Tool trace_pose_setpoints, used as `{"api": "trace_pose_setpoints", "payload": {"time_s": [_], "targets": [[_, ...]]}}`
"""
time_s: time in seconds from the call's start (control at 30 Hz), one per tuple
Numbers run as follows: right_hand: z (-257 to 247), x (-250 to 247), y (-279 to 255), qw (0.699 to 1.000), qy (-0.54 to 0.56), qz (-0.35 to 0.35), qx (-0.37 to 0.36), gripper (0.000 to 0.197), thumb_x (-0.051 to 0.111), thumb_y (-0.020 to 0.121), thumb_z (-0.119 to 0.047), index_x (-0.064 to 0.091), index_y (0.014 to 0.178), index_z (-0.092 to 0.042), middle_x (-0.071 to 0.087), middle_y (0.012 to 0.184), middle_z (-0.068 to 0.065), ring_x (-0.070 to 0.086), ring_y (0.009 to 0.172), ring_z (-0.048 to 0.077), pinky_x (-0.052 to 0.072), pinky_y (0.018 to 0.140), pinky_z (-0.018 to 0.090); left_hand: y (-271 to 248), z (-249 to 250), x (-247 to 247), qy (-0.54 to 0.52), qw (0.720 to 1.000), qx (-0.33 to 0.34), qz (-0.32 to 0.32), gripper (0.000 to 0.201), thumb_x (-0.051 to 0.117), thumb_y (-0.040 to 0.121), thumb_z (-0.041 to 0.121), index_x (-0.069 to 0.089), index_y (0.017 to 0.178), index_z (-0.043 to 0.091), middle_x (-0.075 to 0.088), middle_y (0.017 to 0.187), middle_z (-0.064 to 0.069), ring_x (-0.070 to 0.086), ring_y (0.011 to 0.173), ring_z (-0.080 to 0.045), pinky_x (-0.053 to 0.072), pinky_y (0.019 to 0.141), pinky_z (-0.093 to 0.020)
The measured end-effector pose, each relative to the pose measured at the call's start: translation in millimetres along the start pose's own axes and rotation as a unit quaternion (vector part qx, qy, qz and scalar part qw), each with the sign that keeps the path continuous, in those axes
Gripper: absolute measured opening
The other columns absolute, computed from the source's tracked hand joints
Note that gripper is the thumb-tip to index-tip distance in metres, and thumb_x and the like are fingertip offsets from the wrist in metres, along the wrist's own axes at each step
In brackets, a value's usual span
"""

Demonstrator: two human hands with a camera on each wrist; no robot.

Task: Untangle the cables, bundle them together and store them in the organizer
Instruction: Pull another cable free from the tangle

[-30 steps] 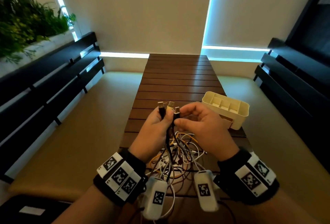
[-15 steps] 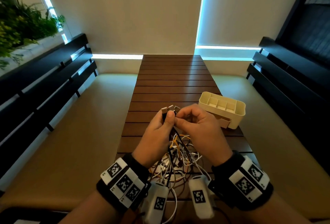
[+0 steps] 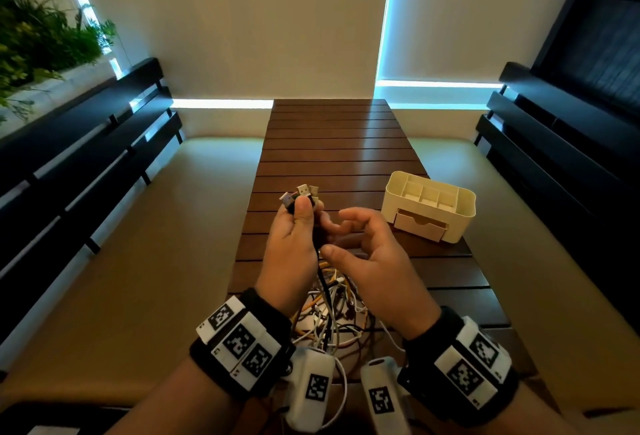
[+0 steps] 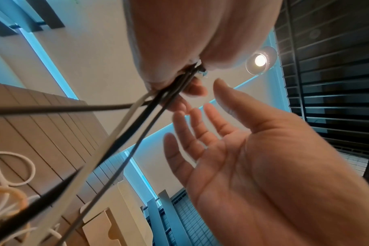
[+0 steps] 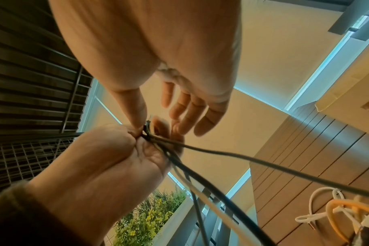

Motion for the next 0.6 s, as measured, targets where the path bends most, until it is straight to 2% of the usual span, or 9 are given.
{"api": "trace_pose_setpoints", "payload": {"time_s": [0.07, 0.13, 0.2, 0.27, 0.33, 0.43, 0.47, 0.53, 0.6], "targets": [[8.1, 2.0, 1.7, 0.999, -0.015, -0.007, 0.028, 0.051, 0.076, 0.085, -0.021, 0.043, 0.12, -0.041, 0.06, 0.104, -0.012, 0.064, 0.098, 0.004, 0.057, 0.085, 0.03, 1.9, 0.4, -4.2, -0.026, 1.0, -0.001, 0.01, 0.04, 0.041, 0.09, 0.047, 0.054, 0.095, 0.01, 0.056, 0.067, 0.003, 0.061, 0.068, -0.016, 0.055, 0.067, -0.032], [15.6, 6.7, 2.2, 0.996, -0.063, -0.041, 0.057, 0.049, 0.075, 0.086, -0.027, 0.044, 0.121, -0.039, 0.06, 0.105, -0.01, 0.062, 0.098, 0.002, 0.055, 0.083, 0.025, 3.1, 1.2, -7.7, -0.036, 0.999, -0.007, 0.017, 0.041, 0.042, 0.089, 0.049, 0.054, 0.096, 0.01, 0.05, 0.064, 0.004, 0.058, 0.063, -0.015, 0.053, 0.061, -0.029], [24.0, 16.0, 0.5, 0.987, -0.107, -0.093, 0.075, 0.029, 0.071, 0.09, -0.03, 0.055, 0.114, -0.031, 0.063, 0.104, -0.008, 0.062, 0.096, 0.004, 0.055, 0.083, 0.026, 3.7, 3.6, -7.9, -0.037, 0.999, -0.006, 0.008, 0.043, 0.041, 0.09, 0.051, 0.054, 0.095, 0.01, 0.044, 0.061, 0.006, 0.049, 0.053, -0.013, 0.045, 0.053, -0.03], [27.4, 21.5, -0.8, 0.983, -0.126, -0.115, 0.064, 0.01, 0.067, 0.092, -0.031, 0.063, 0.1, -0.026, 0.068, 0.095, -0.004, 0.065, 0.088, 0.012, 0.057, 0.083, 0.037, 4.0, 6.3, -7.3, -0.045, 0.999, -0.01, -0.004, 0.045, 0.04, 0.091, 0.053, 0.055, 0.093, 0.011, 0.039, 0.059, 0.006, 0.035, 0.047, -0.011, 0.032, 0.049, -0.029], [27.4, 19.8, 0.3, 0.981, -0.148, -0.119, 0.047, 0.009, 0.065, 0.093, -0.035, 0.064, 0.093, -0.026, 0.068, 0.088, -0.001, 0.064, 0.079, 0.013, 0.056, 0.076, 0.034, 5.5, 10.6, -10.0, -0.051, 0.998, -0.018, -0.01, 0.045, 0.04, 0.091, 0.054, 0.055, 0.091, 0.012, 0.036, 0.058, 0.007, 0.027, 0.046, -0.01, 0.025, 0.048, -0.028], [37.9, 13.7, 0.5, 0.97, -0.184, -0.152, 0.055, 0.013, 0.059, 0.095, -0.04, 0.062, 0.091, -0.028, 0.066, 0.082, -0.002, 0.06, 0.069, 0.005, 0.051, 0.066, 0.022, 10.8, 26.5, -22.8, -0.059, 0.998, -0.02, -0.002, 0.043, 0.042, 0.09, 0.055, 0.055, 0.086, 0.014, 0.032, 0.059, 0.006, 0.025, 0.045, -0.008, 0.024, 0.043, -0.024], [45.2, 9.3, -0.7, 0.967, -0.188, -0.159, 0.065, 0.013, 0.058, 0.096, -0.038, 0.062, 0.09, -0.028, 0.066, 0.081, -0.002, 0.06, 0.069, 0.005, 0.052, 0.067, 0.024, 13.1, 32.6, -29.2, -0.056, 0.998, -0.013, 0.003, 0.041, 0.044, 0.09, 0.055, 0.053, 0.083, 0.015, 0.031, 0.058, 0.006, 0.025, 0.044, -0.008, 0.025, 0.042, -0.022], [57.1, -1.4, -2.3, 0.97, -0.177, -0.146, 0.084, 0.014, 0.058, 0.097, -0.036, 0.063, 0.09, -0.025, 0.067, 0.083, 0.002, 0.064, 0.075, 0.015, 0.055, 0.073, 0.033, 15.6, 42.9, -39.5, -0.028, 1.0, 0.009, 0.002, 0.034, 0.056, 0.092, 0.05, 0.049, 0.079, 0.02, 0.031, 0.059, 0.007, 0.026, 0.044, -0.007, 0.028, 0.042, -0.021], [58.4, -11.8, -0.7, 0.979, -0.146, -0.109, 0.087, 0.013, 0.058, 0.097, -0.032, 0.065, 0.091, -0.023, 0.067, 0.083, 0.005, 0.064, 0.075, 0.019, 0.054, 0.074, 0.036, 15.7, 44.4, -41.3, 0.017, 0.999, 0.021, -0.02, 0.028, 0.067, 0.088, 0.038, 0.048, 0.075, 0.023, 0.031, 0.059, 0.005, 0.026, 0.045, -0.009, 0.03, 0.043, -0.021]]}}
Point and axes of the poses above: each hand's wrist, its own y-axis towards the middle knuckle, its own x-axis out of the palm, z = x × y, the point moved 8 cm from there along y, towards the middle knuckle
